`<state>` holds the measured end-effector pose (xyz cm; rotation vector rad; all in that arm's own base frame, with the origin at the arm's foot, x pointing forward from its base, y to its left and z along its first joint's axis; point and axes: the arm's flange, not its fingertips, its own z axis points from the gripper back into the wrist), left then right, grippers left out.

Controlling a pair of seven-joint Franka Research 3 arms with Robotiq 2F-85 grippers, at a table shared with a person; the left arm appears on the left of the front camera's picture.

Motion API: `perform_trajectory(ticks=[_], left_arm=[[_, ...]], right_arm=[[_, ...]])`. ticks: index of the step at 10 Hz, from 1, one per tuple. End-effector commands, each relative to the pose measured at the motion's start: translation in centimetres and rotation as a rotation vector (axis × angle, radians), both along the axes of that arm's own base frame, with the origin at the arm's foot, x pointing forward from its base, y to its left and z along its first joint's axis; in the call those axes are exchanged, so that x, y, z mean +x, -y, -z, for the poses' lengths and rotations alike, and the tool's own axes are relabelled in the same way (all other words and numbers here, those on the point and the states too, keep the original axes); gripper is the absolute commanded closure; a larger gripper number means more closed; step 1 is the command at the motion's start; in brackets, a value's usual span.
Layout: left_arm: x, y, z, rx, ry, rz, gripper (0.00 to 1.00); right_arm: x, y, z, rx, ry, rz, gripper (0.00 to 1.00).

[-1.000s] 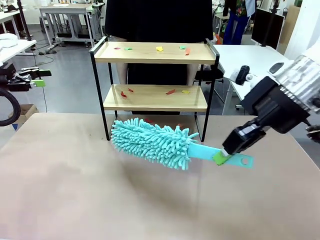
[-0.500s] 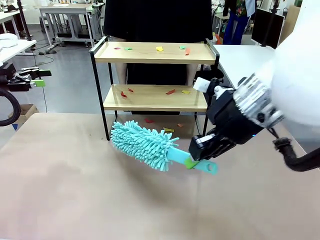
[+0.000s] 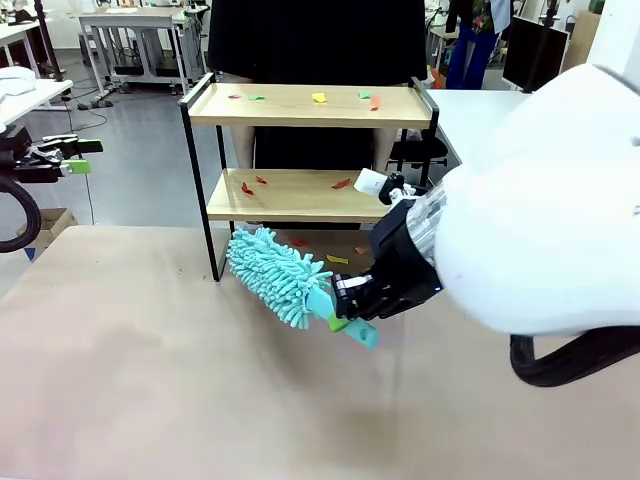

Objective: Clean the shelf.
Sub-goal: Clean the specific section of the Shelf indicated by the human with the Duster.

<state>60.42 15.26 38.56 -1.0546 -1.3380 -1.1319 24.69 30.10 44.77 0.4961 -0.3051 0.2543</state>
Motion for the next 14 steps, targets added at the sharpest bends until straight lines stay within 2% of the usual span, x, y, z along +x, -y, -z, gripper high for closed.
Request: perform_trajectory(ticks=[1, 4, 5, 6, 10, 12, 14], left_arm=[[0.0, 0.0, -0.2, 0.007, 0.016, 0.000, 0.00], [0.0, 0.0, -0.2, 0.007, 0.016, 0.000, 0.00], [0.0, 0.0, -0.2, 0.007, 0.016, 0.000, 0.00], [0.0, 0.0, -0.2, 0.007, 0.016, 0.000, 0.00], [0.0, 0.0, -0.2, 0.007, 0.016, 0.000, 0.00], [0.0, 0.0, -0.2, 0.007, 0.016, 0.000, 0.00], [0.0, 0.0, -0.2, 0.007, 0.016, 0.000, 0.00]], right_arm=[[0.8, -3.3, 2.0, 0.053, 0.031, 0.088, 0.87], [2.5, -6.8, 3.4, 0.077, 0.050, 0.142, 0.87], [2.7, -6.9, 3.5, 0.074, 0.028, 0.146, 0.87], [1.7, -4.7, 3.0, 0.057, 0.036, 0.106, 0.87], [2.3, -5.3, 3.6, 0.052, 0.033, 0.106, 0.87], [3.4, -7.9, 4.8, 0.068, 0.059, 0.181, 0.87], [4.6, -9.8, 6.1, 0.075, 0.050, 0.236, 0.87]])
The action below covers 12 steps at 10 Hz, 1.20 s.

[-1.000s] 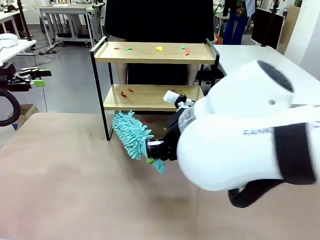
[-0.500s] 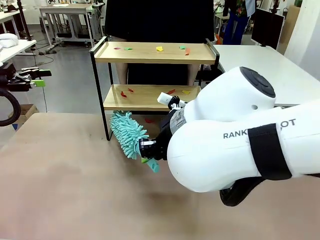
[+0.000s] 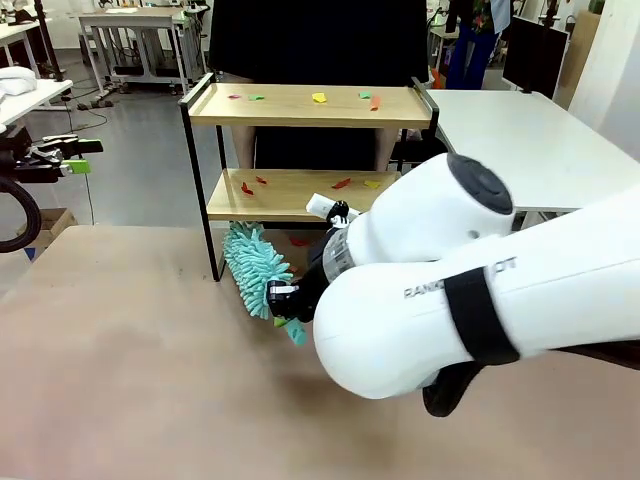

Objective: Clean the shelf.
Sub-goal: Clean the specific section of the Shelf indicated by the human with the Duster.

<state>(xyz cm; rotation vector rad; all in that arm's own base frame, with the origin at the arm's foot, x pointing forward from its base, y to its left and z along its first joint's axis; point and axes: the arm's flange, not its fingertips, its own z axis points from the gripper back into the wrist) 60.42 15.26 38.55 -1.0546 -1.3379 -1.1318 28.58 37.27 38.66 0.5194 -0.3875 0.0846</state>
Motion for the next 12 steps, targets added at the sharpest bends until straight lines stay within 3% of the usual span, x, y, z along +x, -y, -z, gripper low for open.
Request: perform_trajectory(ticks=[1, 4, 12], left_arm=[[0.0, 0.0, -0.2, 0.007, 0.016, 0.000, 0.00], [0.0, 0.0, -0.2, 0.007, 0.016, 0.000, 0.00], [0.0, 0.0, -0.2, 0.007, 0.016, 0.000, 0.00]], right_arm=[[1.0, -3.4, 0.3, 0.022, 0.038, 0.111, 0.87], [2.0, -6.2, 1.4, 0.023, 0.083, 0.196, 0.87], [5.4, -13.4, 3.1, 0.002, 0.088, 0.217, 0.87]])
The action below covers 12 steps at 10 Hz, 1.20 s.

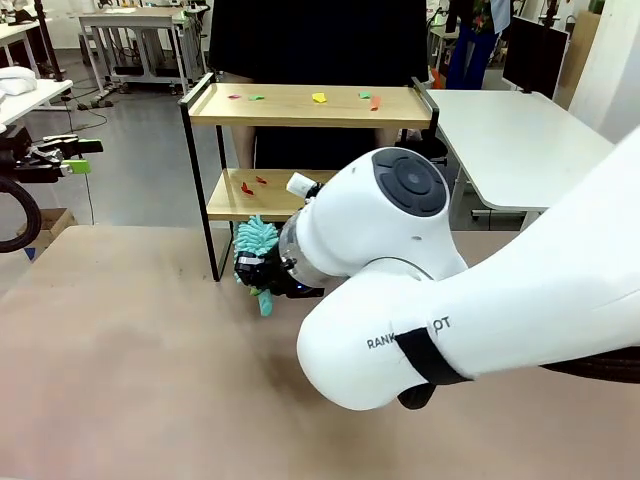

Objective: Clean the shelf.
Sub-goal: Clean the specific section of the Shelf indicated by the human with the Duster.

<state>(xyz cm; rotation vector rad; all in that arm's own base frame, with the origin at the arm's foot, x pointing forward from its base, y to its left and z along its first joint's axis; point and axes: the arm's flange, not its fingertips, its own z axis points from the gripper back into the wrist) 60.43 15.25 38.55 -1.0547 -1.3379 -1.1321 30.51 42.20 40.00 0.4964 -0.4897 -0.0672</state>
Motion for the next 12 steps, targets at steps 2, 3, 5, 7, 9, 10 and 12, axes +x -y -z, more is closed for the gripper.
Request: perform_trajectory(ticks=[2, 3, 5, 7, 9, 10, 12], left_arm=[[0.0, 0.0, -0.2, 0.007, 0.016, 0.000, 0.00], [0.0, 0.0, -0.2, 0.007, 0.016, 0.000, 0.00], [0.0, 0.0, -0.2, 0.007, 0.016, 0.000, 0.00], [0.0, 0.0, -0.2, 0.007, 0.016, 0.000, 0.00], [0.0, 0.0, -0.2, 0.007, 0.016, 0.000, 0.00], [0.0, 0.0, -0.2, 0.007, 0.016, 0.000, 0.00], [0.0, 0.0, -0.2, 0.007, 0.016, 0.000, 0.00]], right_arm=[[3.8, -9.4, 5.2, -0.027, 0.043, 0.052, 0.87], [4.1, -9.7, 5.8, -0.029, 0.038, 0.055, 0.87], [4.7, -10.2, 6.7, -0.034, 0.033, 0.068, 0.87], [5.5, -11.0, 7.9, -0.036, 0.044, 0.086, 0.87], [6.2, -11.4, 8.5, -0.031, 0.051, 0.105, 0.87], [6.4, -11.3, 8.6, -0.032, 0.049, 0.115, 0.87], [6.5, -10.6, 8.0, -0.012, 0.042, 0.131, 0.87]])
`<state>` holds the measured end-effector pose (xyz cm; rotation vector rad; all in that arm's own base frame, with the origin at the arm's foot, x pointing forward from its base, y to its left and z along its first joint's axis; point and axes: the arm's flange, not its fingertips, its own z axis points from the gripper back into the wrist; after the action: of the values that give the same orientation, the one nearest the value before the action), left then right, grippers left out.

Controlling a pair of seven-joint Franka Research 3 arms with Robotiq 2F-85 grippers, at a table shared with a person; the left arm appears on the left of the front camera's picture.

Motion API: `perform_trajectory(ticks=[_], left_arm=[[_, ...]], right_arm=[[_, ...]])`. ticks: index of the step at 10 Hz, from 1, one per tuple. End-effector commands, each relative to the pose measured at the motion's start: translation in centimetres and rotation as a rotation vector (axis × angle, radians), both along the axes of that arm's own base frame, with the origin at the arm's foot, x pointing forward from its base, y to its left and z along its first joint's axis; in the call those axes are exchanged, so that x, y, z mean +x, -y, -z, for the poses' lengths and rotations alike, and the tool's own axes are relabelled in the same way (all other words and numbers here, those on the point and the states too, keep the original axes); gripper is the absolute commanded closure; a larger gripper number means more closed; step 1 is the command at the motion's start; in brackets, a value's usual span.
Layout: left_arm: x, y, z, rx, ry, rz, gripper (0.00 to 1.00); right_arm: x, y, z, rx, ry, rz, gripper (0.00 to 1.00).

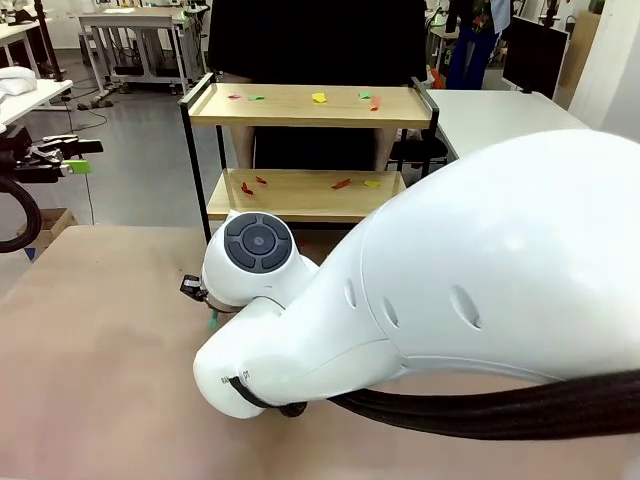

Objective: Clean the shelf.
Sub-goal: Clean the specific section of the Shelf indicated by the human with the Duster.

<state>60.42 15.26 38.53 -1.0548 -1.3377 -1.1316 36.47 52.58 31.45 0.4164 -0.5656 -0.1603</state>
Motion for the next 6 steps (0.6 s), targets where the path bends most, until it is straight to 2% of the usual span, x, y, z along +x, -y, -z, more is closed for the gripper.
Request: perform_trajectory(ticks=[1, 2, 5, 6], left_arm=[[0.0, 0.0, -0.2, 0.007, 0.017, 0.000, 0.00], [0.0, 0.0, -0.2, 0.007, 0.017, 0.000, 0.00], [0.0, 0.0, -0.2, 0.007, 0.017, 0.000, 0.00], [0.0, 0.0, -0.2, 0.007, 0.017, 0.000, 0.00]], right_arm=[[-0.1, 0.1, -1.5, 0.051, -0.016, -0.024, 0.87], [0.0, 0.0, 0.0, 0.000, 0.000, 0.000, 0.87], [0.1, 0.0, -0.1, 0.001, -0.002, 0.000, 0.87], [0.7, 1.3, -1.0, -0.023, -0.015, 0.030, 0.87]])
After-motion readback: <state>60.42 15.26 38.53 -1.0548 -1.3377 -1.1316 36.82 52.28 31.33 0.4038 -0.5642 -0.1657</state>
